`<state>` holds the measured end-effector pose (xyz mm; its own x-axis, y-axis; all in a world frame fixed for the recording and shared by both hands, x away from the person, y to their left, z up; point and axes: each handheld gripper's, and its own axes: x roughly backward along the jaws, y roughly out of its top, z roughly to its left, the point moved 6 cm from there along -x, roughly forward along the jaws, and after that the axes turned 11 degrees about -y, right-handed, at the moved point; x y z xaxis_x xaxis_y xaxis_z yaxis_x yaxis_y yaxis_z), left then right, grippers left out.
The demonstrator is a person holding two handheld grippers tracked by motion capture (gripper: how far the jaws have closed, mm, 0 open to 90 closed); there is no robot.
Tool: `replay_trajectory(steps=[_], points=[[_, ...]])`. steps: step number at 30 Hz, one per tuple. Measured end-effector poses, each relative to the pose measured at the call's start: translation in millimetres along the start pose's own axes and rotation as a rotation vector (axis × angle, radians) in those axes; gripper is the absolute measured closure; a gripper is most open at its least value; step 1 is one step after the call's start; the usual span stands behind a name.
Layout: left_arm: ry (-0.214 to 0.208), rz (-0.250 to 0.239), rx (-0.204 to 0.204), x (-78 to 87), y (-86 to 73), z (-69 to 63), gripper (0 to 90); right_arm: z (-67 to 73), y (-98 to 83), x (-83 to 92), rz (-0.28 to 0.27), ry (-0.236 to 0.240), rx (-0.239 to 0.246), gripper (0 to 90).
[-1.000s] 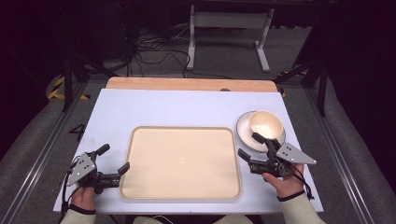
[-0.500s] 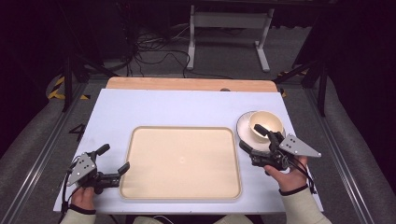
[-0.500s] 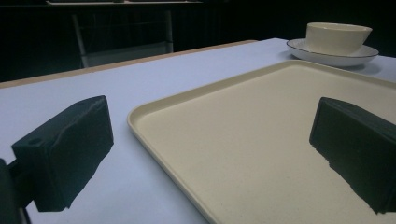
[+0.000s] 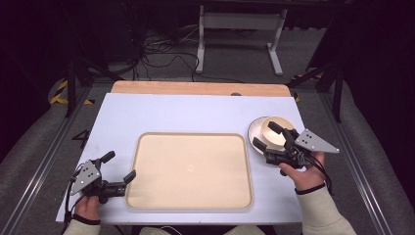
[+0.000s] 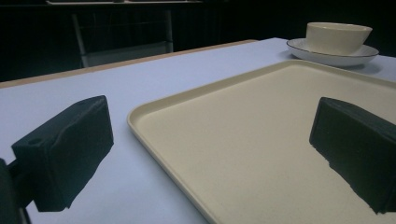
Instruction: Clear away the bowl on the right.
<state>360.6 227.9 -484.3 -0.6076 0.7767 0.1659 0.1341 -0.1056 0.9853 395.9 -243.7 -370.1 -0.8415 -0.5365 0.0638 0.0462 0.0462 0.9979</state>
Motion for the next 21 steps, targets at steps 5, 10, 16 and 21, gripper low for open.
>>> replay_trajectory(steps=[5,10,16,21], points=[[-0.001,0.001,-0.001,-0.1,0.0,0.1,0.2,-9.2,3.6,-0.7,0.007,-0.020,0.007,19.9],[-0.001,0.001,0.000,-0.2,0.0,0.2,0.2,-19.0,5.2,-1.4,0.020,-0.041,0.016,19.9],[0.000,0.001,0.000,-0.3,0.0,0.2,0.3,-38.7,8.3,-4.7,0.040,-0.086,0.004,19.9],[0.000,0.002,0.001,-0.3,0.0,0.2,0.2,-48.5,10.8,-6.5,0.034,-0.103,0.006,19.9]])
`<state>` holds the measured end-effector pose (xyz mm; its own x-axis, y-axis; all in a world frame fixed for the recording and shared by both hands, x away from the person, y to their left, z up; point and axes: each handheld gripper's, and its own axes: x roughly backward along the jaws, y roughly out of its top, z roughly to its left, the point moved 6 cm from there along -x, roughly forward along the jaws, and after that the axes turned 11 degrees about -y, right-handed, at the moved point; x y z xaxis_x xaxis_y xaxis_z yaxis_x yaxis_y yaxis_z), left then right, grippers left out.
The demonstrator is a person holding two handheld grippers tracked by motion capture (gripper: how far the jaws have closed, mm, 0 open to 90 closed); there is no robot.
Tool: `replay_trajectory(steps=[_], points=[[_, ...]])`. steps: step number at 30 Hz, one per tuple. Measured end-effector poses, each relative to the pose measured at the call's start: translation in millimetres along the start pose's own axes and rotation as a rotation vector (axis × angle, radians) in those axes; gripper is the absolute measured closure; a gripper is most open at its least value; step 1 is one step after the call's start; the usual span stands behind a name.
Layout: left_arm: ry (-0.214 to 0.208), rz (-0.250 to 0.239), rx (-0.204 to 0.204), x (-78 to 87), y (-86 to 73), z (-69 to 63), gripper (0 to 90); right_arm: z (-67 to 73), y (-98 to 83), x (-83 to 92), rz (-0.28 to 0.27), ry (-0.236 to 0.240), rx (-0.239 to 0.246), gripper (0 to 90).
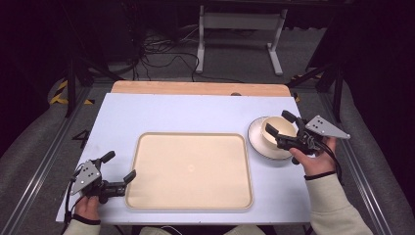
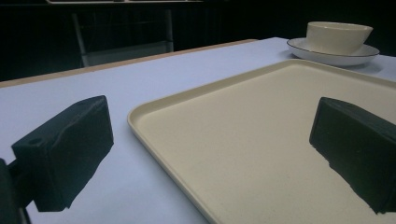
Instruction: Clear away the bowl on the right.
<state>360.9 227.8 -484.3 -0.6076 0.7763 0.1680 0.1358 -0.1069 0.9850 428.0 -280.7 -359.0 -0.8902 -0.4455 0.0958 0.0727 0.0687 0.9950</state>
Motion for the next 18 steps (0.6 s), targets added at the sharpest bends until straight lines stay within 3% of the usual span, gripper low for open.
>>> replay_trajectory(steps=[18], points=[[0.000,0.000,0.000,0.0,0.0,-0.1,0.3,-42.1,7.7,-11.9,0.019,-0.072,0.003,19.9]])
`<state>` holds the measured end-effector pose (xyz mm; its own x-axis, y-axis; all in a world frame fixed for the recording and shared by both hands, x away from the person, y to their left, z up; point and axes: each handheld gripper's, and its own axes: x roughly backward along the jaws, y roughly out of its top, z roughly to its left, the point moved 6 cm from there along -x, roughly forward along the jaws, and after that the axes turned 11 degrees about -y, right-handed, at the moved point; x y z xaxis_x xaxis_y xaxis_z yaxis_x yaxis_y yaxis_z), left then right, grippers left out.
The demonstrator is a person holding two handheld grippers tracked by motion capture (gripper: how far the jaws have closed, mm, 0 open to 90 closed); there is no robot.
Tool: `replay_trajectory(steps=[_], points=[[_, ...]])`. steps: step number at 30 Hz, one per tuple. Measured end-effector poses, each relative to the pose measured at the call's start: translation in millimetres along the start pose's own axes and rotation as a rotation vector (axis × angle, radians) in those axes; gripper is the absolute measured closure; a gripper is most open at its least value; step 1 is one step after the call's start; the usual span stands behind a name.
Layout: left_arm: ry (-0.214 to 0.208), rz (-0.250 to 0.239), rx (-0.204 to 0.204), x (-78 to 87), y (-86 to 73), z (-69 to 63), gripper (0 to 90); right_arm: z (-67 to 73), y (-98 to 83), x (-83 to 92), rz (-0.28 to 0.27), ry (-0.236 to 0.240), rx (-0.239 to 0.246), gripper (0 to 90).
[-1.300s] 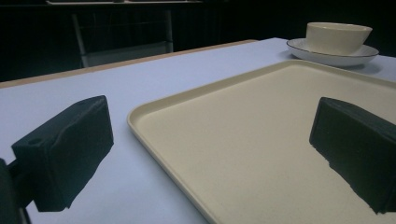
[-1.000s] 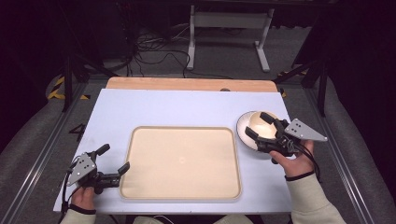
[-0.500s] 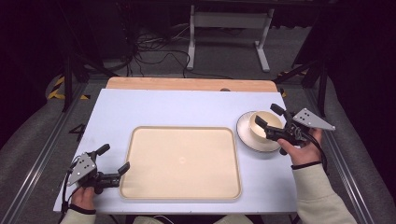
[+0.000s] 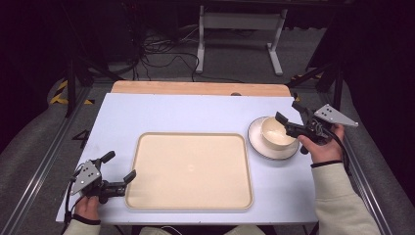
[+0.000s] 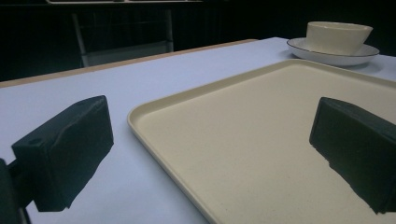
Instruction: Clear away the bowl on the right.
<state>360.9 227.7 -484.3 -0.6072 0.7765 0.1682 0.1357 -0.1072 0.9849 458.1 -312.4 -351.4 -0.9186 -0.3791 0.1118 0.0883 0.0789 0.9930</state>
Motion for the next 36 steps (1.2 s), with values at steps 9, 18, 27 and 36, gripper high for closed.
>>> replay_trajectory(steps=[9,18,27,36], points=[[0.000,0.001,0.000,0.0,0.0,0.0,0.3,-12.8,-6.7,-9.3,0.058,-0.032,0.000,25.5],[0.000,0.001,0.000,-0.1,0.0,-0.1,0.3,-26.0,-15.7,-18.2,0.181,-0.098,0.036,32.2],[0.002,0.002,0.002,-0.2,-0.1,-0.5,0.3,-43.4,-24.2,-21.8,0.420,-0.150,0.073,38.9],[0.002,0.007,-0.006,-0.5,-0.1,-0.6,0.3,-50.3,-33.4,-25.2,0.558,-0.178,0.063,48.2]])
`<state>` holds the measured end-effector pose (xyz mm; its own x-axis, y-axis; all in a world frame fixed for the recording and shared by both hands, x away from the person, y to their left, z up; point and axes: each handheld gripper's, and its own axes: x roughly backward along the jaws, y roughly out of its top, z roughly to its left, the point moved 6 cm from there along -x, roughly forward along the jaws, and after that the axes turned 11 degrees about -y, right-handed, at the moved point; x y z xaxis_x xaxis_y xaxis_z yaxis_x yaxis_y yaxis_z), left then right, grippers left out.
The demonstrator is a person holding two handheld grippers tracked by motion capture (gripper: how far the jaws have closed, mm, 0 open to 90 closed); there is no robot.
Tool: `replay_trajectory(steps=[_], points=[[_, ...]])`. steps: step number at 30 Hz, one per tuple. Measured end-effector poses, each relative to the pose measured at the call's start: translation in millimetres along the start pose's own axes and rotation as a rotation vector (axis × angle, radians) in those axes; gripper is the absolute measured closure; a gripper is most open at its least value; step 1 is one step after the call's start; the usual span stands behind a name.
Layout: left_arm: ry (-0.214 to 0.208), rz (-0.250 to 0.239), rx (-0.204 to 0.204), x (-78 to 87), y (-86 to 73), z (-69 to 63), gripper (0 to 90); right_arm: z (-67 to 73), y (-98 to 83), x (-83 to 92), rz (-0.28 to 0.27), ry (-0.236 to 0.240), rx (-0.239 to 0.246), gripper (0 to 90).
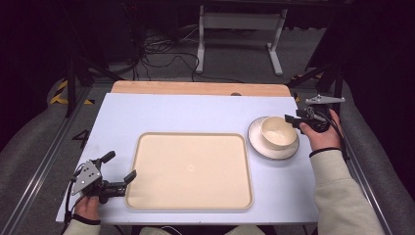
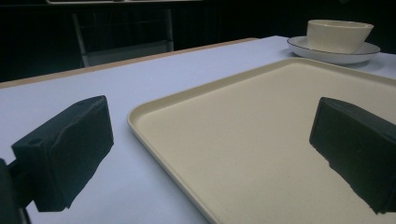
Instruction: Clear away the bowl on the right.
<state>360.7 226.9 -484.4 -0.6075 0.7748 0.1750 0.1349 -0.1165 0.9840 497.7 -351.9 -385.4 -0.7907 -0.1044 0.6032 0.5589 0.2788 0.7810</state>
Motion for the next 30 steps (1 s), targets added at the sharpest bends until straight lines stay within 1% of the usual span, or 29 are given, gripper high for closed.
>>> replay_trajectory(steps=[4,6,7,9,13,18,19,20,21,23,24,25,27,28,30], points=[[0.000,0.001,-0.001,0.0,0.0,-0.1,0.3,-0.9,-2.5,-4.1,0.063,-0.008,-0.006,53.4],[0.000,0.001,0.000,0.0,0.0,-0.1,0.3,-0.9,-2.8,-4.7,0.080,-0.001,-0.029,55.4],[0.000,0.001,0.000,0.0,0.0,-0.1,0.3,-1.2,-3.5,-5.4,0.100,0.010,-0.056,58.0],[-0.001,0.000,0.001,0.0,0.0,0.0,0.3,-1.8,-5.4,-6.7,0.134,0.009,-0.064,60.1],[-0.001,0.000,0.001,0.1,0.0,0.0,0.3,-3.1,-9.7,-11.7,0.196,0.004,-0.076,60.6],[-0.001,0.000,0.001,0.1,0.0,0.0,0.2,-6.6,-15.9,-20.8,0.246,-0.015,-0.078,56.6],[-0.001,0.000,0.001,0.1,0.0,0.0,0.3,-6.6,-15.9,-20.8,0.246,-0.015,-0.078,56.6],[-0.002,-0.001,0.001,0.1,0.0,0.0,0.3,-7.5,-19.6,-24.5,0.276,-0.016,-0.082,56.6],[-0.002,-0.001,0.001,0.1,0.0,0.0,0.2,-7.8,-20.8,-25.4,0.287,-0.018,-0.086,56.7],[-0.002,0.000,0.002,0.1,0.0,0.0,0.3,-8.8,-24.0,-28.7,0.308,-0.016,-0.092,56.6],[-0.002,0.000,0.001,0.1,0.0,0.1,0.3,-8.8,-24.0,-28.7,0.308,-0.016,-0.092,56.6],[-0.002,-0.001,0.002,0.1,0.0,0.0,0.3,-9.0,-26.5,-30.8,0.329,-0.008,-0.098,56.7],[-0.002,-0.001,0.001,0.1,0.0,0.0,0.3,-8.7,-28.9,-32.6,0.347,0.000,-0.099,57.2],[-0.002,-0.001,0.002,0.1,0.0,0.0,0.3,-8.7,-28.9,-32.6,0.347,0.000,-0.099,57.2],[-0.002,-0.001,0.001,0.1,0.0,0.0,0.2,-8.0,-31.5,-35.4,0.369,0.017,-0.109,57.3]])
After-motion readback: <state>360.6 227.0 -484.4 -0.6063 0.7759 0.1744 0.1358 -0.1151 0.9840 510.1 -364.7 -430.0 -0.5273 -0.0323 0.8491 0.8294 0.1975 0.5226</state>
